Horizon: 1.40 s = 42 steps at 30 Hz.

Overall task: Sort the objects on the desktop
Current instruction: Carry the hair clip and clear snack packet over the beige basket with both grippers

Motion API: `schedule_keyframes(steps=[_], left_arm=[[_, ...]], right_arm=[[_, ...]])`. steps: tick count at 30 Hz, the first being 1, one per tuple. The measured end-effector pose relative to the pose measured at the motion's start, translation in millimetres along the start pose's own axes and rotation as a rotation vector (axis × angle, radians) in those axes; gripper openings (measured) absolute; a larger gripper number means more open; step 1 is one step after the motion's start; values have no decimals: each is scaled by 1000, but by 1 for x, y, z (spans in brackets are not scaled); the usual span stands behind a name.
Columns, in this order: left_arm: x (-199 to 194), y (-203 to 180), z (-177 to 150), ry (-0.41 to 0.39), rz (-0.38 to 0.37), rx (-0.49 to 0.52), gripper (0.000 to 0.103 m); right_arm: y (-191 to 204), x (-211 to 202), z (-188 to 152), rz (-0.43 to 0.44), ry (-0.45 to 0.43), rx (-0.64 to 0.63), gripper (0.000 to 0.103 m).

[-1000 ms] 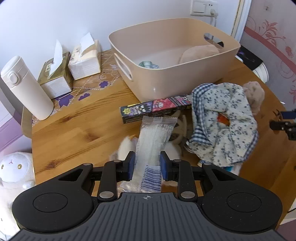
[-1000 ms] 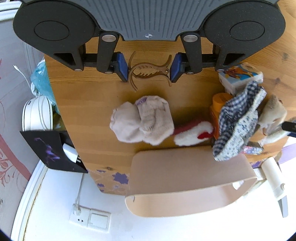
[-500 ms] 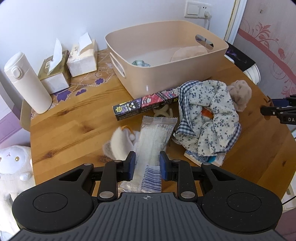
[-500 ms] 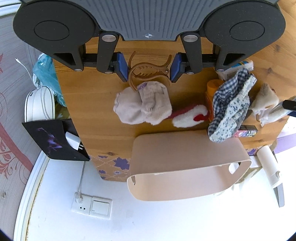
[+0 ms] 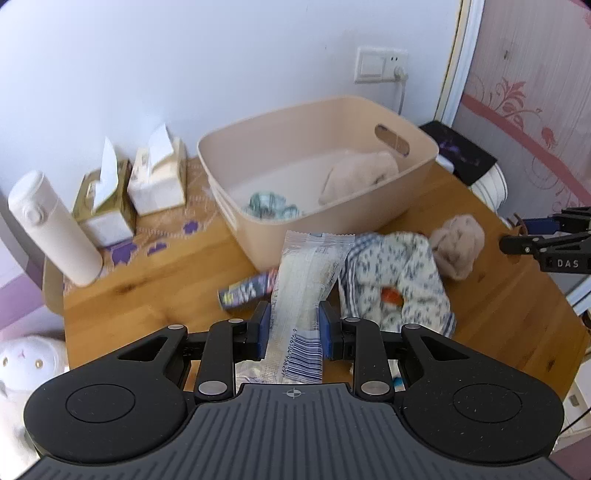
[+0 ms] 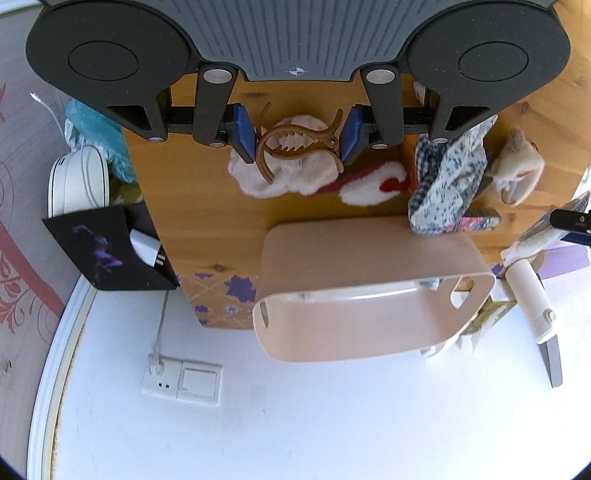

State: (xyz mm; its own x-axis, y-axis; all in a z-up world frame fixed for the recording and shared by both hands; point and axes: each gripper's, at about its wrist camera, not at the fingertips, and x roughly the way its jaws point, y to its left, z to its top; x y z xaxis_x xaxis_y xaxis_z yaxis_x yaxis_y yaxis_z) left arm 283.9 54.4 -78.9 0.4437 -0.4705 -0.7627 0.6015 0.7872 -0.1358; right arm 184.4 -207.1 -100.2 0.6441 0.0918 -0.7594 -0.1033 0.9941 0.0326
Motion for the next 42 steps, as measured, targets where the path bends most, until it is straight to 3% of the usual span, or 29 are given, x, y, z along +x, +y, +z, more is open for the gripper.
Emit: schedule_keyframes(steps=[12, 26, 35, 42], left_arm=[[0, 2, 43, -90, 8, 41, 27], [29, -8, 97, -161, 17, 51, 27], [71, -18, 124, -144, 50, 42, 27], [109, -25, 131, -85, 69, 42, 27]], right_arm=[[-6, 8, 32, -2, -34, -16, 46], [2, 40, 100, -7, -114, -114, 46], [10, 76, 132, 15, -113, -156, 46], [16, 104, 141, 26, -87, -196, 46]])
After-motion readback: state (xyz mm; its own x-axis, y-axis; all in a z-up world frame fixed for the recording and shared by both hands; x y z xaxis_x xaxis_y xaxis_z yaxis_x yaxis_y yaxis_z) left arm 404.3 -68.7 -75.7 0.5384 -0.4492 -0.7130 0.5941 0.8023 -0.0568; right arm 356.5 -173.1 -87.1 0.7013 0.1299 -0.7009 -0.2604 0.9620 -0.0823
